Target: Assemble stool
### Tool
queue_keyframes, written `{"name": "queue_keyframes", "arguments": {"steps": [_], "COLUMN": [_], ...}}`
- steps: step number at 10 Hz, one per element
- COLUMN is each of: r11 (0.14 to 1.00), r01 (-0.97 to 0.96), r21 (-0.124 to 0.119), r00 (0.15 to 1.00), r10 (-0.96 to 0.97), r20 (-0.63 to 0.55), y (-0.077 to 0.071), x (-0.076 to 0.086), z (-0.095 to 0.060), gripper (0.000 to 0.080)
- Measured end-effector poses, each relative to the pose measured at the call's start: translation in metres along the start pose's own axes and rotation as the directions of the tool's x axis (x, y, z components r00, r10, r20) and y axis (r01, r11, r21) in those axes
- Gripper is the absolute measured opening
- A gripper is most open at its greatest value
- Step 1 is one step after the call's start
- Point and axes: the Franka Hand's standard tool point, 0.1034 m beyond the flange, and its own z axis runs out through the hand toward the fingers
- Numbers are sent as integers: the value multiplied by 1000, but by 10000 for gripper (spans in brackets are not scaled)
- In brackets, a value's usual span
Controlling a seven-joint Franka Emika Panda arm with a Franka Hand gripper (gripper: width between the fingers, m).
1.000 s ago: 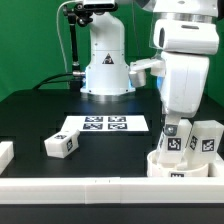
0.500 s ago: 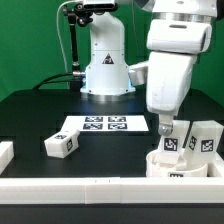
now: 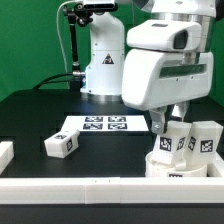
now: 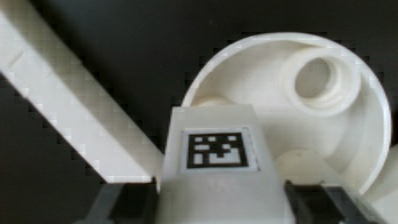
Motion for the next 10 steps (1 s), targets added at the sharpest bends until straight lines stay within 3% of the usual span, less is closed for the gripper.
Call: {"name": "queue_keyframes", "arguments": {"steps": [4,10], "r11": [953,716], "r01": [-303,-698], "r21": [-2,14], "r00": [953,715], "r10": [303,698], "r20": [-12,-23], "y": [-1,-4], "x": [1,5], "z": [0,0], "gripper": [340,340]}}
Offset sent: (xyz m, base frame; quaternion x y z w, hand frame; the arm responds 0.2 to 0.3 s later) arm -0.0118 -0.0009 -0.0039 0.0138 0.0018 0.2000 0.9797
